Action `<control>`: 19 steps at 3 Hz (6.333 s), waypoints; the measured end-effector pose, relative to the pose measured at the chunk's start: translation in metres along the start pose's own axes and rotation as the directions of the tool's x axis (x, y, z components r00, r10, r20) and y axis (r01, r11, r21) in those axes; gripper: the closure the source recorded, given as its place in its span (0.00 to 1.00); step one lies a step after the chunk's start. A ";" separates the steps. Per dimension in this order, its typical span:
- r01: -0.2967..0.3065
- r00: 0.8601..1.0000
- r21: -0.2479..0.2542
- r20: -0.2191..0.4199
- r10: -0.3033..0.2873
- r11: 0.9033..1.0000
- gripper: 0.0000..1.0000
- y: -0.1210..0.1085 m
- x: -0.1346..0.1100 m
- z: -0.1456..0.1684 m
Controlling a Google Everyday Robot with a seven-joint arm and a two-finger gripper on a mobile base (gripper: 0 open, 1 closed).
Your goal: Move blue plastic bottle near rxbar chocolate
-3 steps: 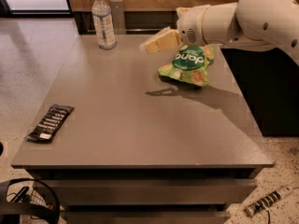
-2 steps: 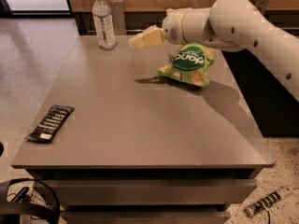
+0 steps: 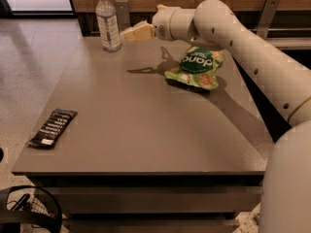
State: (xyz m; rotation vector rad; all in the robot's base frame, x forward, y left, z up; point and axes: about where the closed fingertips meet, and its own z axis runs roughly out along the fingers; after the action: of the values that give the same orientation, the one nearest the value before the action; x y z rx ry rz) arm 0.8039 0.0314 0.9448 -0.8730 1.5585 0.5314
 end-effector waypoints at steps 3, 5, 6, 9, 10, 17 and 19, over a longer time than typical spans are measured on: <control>-0.034 0.995 -0.034 0.097 0.037 0.999 0.00 -0.025 0.005 0.062; -0.028 0.991 -0.090 0.129 0.039 0.996 0.00 -0.013 -0.008 0.104; -0.037 0.988 -0.111 0.147 0.054 0.993 0.00 -0.007 -0.015 0.117; -0.078 0.979 -0.193 0.172 0.112 0.978 0.36 0.012 -0.019 0.152; -0.078 0.978 -0.200 0.175 0.114 0.977 0.59 0.014 -0.020 0.155; -0.023 0.999 -0.094 0.024 0.025 0.995 1.00 -0.007 -0.042 0.074; -0.089 0.970 -0.137 0.212 0.117 0.987 1.00 0.020 -0.050 -0.020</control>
Offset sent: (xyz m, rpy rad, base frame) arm 0.0848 0.0423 -0.0226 0.1416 -0.0251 0.0623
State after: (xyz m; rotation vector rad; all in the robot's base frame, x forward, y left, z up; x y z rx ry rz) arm 0.7761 0.0402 0.9944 -0.8015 1.3839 0.7830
